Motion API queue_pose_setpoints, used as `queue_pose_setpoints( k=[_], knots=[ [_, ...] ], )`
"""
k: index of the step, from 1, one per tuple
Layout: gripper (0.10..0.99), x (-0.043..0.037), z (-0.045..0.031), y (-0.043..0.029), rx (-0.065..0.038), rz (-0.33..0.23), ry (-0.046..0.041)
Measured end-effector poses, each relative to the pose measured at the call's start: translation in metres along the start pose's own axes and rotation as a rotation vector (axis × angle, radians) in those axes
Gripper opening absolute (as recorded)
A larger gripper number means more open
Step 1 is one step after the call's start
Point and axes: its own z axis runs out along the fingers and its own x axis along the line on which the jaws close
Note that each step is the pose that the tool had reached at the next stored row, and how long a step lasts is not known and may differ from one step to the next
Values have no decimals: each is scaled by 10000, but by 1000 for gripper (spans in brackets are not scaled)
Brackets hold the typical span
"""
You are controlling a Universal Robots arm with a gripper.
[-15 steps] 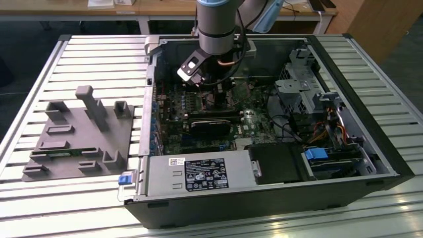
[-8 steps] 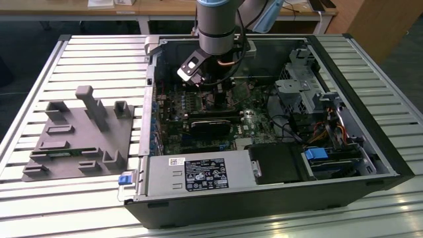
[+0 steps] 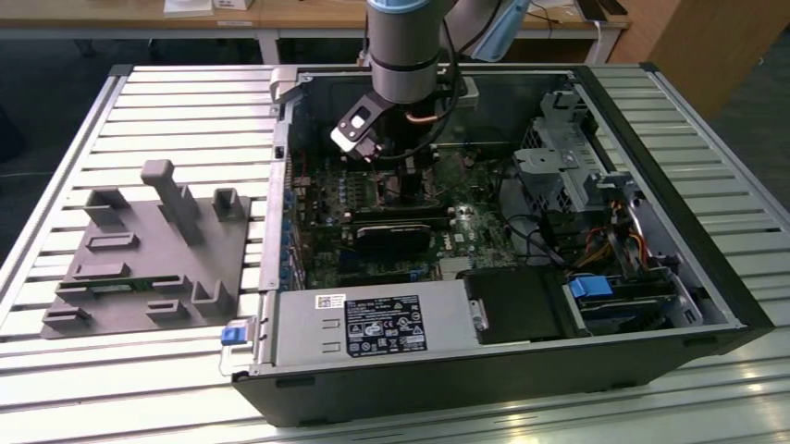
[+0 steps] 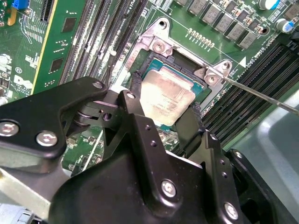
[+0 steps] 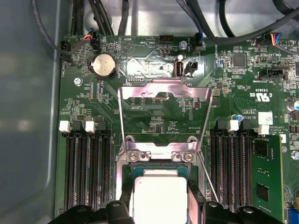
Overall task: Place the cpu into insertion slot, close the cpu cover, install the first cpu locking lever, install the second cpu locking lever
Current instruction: 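Place the cpu into insertion slot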
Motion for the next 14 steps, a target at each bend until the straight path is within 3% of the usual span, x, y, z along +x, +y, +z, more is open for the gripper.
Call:
queue_pose_setpoints(
  k=[14],
  knots=[
    [549,2,11,1,-6,2,11]
  ],
)
